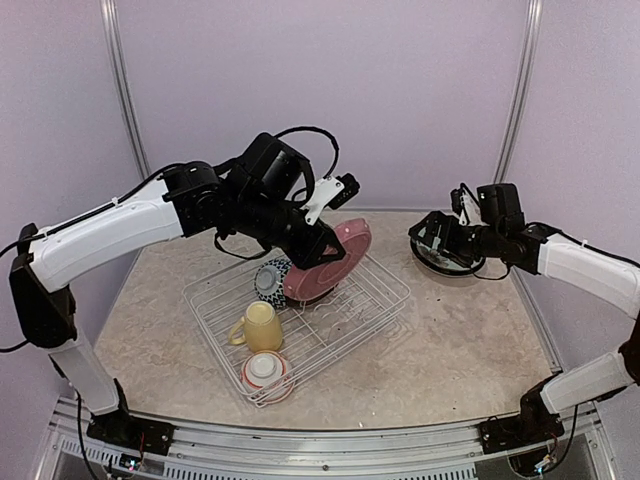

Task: Unload the mixed dishes from the dish rack
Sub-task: Pass from the left arm to the right

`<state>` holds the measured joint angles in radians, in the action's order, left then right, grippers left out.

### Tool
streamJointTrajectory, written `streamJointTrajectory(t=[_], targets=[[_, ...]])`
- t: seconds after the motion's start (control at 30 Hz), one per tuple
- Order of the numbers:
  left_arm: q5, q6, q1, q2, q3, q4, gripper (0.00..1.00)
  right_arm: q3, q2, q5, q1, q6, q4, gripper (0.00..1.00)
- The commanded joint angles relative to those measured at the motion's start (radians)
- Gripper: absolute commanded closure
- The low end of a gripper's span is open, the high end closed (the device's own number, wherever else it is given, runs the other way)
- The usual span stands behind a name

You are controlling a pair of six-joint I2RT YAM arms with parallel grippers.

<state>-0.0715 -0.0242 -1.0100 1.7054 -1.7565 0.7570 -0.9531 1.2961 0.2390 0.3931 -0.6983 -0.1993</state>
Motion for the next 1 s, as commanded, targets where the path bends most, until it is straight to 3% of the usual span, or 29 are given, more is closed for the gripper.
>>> streamJointTrajectory(t=[0.0,0.27,0.47,0.67,0.97], targets=[[0.065,0.055,-0.047,-0.101,-0.089,-0.105,1.00,-0.028,0.007,0.011,0.015,0.003,0.035,0.00],[0.209,0.214,-0.085,-0.134,-0.063,-0.251,1.00,-0.035,-0.022,0.009,0.015,0.004,0.024,0.00],[0.402,0.582,-0.109,-0.141,0.143,-0.622,1.00,-0.063,-0.046,0.013,0.016,-0.058,0.043,0.00],[0.520,0.861,-0.102,-0.033,0.186,-0.879,1.00,-0.148,-0.019,0.056,0.025,-0.123,0.072,0.00],[0.562,1.023,-0.095,0.084,0.171,-0.966,1.00,-0.254,-0.007,0.033,0.042,-0.183,0.061,0.00]])
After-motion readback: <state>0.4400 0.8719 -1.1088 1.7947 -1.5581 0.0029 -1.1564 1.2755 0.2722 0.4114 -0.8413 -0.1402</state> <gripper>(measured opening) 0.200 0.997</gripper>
